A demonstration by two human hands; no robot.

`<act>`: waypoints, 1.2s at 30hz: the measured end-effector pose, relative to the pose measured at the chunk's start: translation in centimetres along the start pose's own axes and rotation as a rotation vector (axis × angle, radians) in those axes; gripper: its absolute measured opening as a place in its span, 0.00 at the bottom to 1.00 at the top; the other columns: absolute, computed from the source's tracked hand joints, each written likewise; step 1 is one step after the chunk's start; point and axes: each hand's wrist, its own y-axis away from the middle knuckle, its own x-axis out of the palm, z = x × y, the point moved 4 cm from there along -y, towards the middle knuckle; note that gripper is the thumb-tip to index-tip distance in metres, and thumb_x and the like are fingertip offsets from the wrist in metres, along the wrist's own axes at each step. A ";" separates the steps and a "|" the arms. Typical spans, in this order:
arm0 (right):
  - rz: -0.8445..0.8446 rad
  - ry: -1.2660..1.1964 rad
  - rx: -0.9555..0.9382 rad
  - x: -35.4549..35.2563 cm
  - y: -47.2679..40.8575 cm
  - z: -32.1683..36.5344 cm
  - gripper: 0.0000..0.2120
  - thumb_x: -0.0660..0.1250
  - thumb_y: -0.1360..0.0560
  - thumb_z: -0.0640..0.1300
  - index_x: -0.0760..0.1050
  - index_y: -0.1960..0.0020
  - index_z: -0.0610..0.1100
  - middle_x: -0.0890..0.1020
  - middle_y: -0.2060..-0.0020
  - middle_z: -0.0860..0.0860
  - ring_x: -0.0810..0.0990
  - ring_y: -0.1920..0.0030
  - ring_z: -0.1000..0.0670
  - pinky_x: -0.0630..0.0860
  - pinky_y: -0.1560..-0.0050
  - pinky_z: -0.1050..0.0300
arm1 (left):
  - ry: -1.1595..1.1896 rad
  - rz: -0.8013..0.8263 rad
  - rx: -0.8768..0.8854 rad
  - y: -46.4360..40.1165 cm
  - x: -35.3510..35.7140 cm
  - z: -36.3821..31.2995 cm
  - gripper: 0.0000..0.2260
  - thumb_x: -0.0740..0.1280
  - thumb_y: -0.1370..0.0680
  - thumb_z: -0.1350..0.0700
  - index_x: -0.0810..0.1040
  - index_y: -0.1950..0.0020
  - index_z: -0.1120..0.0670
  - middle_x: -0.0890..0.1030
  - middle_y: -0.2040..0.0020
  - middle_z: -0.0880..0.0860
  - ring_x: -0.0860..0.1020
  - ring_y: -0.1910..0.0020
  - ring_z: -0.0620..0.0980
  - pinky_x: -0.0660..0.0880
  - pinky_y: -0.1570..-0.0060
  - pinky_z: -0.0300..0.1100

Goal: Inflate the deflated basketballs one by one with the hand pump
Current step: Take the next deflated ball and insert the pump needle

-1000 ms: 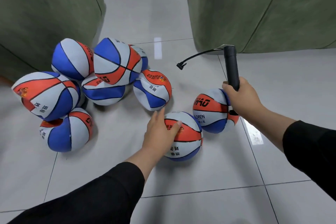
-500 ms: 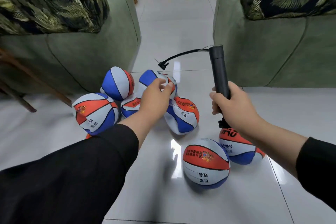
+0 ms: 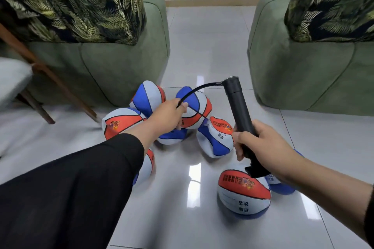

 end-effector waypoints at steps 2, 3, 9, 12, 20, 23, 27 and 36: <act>0.011 -0.062 0.026 0.0 -0.2 0.6 0.08 0.66 0.19 0.49 0.75 0.46 0.45 0.80 0.65 0.46 0.77 0.66 0.45 0.77 0.57 0.46 | 0.008 -0.051 0.008 0.5 -0.6 -0.8 0.13 0.55 0.13 0.44 0.73 0.46 0.52 0.78 0.63 0.51 0.76 0.66 0.53 0.69 0.66 0.44; 0.009 -0.094 0.033 0.0 -0.3 1.1 0.10 0.66 0.19 0.52 0.75 0.44 0.47 0.79 0.64 0.47 0.77 0.67 0.44 0.78 0.57 0.45 | 0.020 -0.055 0.003 0.7 -0.8 -1.1 0.12 0.55 0.13 0.43 0.72 0.43 0.50 0.77 0.61 0.52 0.74 0.66 0.52 0.68 0.66 0.45; -0.122 -0.180 0.100 1.1 -0.5 2.2 0.07 0.68 0.21 0.42 0.72 0.47 0.41 0.76 0.62 0.44 0.76 0.69 0.45 0.79 0.62 0.50 | 0.027 -0.021 0.072 1.4 -1.8 -2.7 0.13 0.52 0.11 0.53 0.75 0.39 0.54 0.74 0.58 0.46 0.71 0.63 0.43 0.66 0.65 0.39; -0.129 -0.462 0.181 2.3 -0.6 2.6 0.07 0.68 0.21 0.42 0.71 0.54 0.42 0.73 0.68 0.45 0.71 0.72 0.47 0.76 0.66 0.52 | 0.095 0.027 0.068 2.1 -2.1 -3.0 0.12 0.54 0.12 0.55 0.76 0.42 0.54 0.75 0.60 0.49 0.73 0.65 0.47 0.69 0.67 0.39; -0.349 -0.325 0.176 3.6 -0.7 2.4 0.14 0.64 0.18 0.45 0.67 0.36 0.42 0.78 0.57 0.43 0.75 0.70 0.47 0.80 0.68 0.53 | 0.031 0.231 0.076 4.8 -2.3 -4.3 0.15 0.56 0.13 0.53 0.78 0.55 0.52 0.77 0.68 0.50 0.74 0.74 0.50 0.76 0.66 0.44; -0.482 -0.112 0.100 2.5 -0.6 2.4 0.25 0.64 0.19 0.45 0.59 0.26 0.52 0.79 0.53 0.43 0.77 0.69 0.46 0.80 0.68 0.50 | -0.126 0.252 0.118 5.4 -2.3 -5.0 0.17 0.59 0.16 0.54 0.69 0.66 0.53 0.71 0.71 0.53 0.69 0.72 0.55 0.72 0.67 0.45; -0.425 0.076 -0.006 2.0 -0.3 3.3 0.14 0.69 0.23 0.43 0.68 0.41 0.48 0.80 0.54 0.39 0.77 0.65 0.44 0.81 0.62 0.42 | -0.172 0.272 0.213 6.1 -1.2 -6.1 0.16 0.64 0.19 0.55 0.73 0.67 0.57 0.68 0.69 0.52 0.63 0.69 0.48 0.64 0.65 0.44; -0.138 -0.329 0.123 3.3 -0.8 1.3 0.12 0.72 0.23 0.40 0.74 0.43 0.50 0.84 0.52 0.43 0.84 0.59 0.45 0.83 0.60 0.46 | -0.035 0.343 0.214 6.1 0.2 -8.0 0.14 0.64 0.22 0.50 0.83 0.57 0.58 0.69 0.70 0.51 0.64 0.69 0.49 0.63 0.67 0.42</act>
